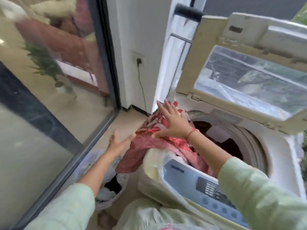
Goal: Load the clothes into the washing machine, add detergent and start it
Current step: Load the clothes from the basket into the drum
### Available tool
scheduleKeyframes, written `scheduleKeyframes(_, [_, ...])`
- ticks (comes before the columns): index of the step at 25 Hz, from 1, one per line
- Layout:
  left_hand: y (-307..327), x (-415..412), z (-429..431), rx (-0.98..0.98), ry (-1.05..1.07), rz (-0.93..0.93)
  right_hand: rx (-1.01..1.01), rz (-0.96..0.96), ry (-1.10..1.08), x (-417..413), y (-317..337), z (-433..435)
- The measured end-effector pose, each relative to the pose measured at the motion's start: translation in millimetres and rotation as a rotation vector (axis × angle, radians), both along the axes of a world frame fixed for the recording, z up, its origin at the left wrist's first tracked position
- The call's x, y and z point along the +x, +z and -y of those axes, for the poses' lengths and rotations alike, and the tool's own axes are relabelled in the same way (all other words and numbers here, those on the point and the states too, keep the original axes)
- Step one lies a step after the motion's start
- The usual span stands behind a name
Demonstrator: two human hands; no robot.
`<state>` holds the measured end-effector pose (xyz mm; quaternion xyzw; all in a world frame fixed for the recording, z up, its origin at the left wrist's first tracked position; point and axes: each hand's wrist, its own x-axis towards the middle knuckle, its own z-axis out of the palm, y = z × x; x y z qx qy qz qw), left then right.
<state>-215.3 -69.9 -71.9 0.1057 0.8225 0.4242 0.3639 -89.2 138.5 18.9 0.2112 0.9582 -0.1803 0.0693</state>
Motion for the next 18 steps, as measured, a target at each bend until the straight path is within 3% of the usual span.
scheduleKeyframes(2, [-22.5, 10.1, 0.7, 0.017, -0.047, 0.244, 0.151, 0.259, 0.027, -41.9, -21.0, 27.7])
scheduleKeyframes(5, [-32.4, 32.4, -10.5, 0.126, -0.178, 0.292, 0.354, 0.433, -0.026, -58.2, -25.0, 64.3])
scheduleKeyframes(7, [-31.4, 33.7, -15.3, 0.167, -0.181, 0.215, 0.376, 0.287, 0.059, -49.2, -18.8, 60.7])
scheduleKeyframes(10, [-24.3, 25.6, -21.3, 0.03, -0.2, -0.152, 0.231, -0.062, 0.154, -6.6, 4.5, 27.3])
scheduleKeyframes(13, [8.4, 22.0, -46.7, 0.27, -0.318, -0.208, 0.116, -0.282, 0.188, 71.4, 20.1, -2.4])
scheduleKeyframes(15, [40.6, 40.5, -77.8, 0.278, -0.407, -0.273, 0.173, -0.399, 0.099, 123.3, 30.5, -18.7])
scheduleKeyframes(18, [96.5, 113.3, -124.3, 0.109, -0.432, -0.68, 0.42, -0.595, -0.187, 180.9, 68.0, -60.7])
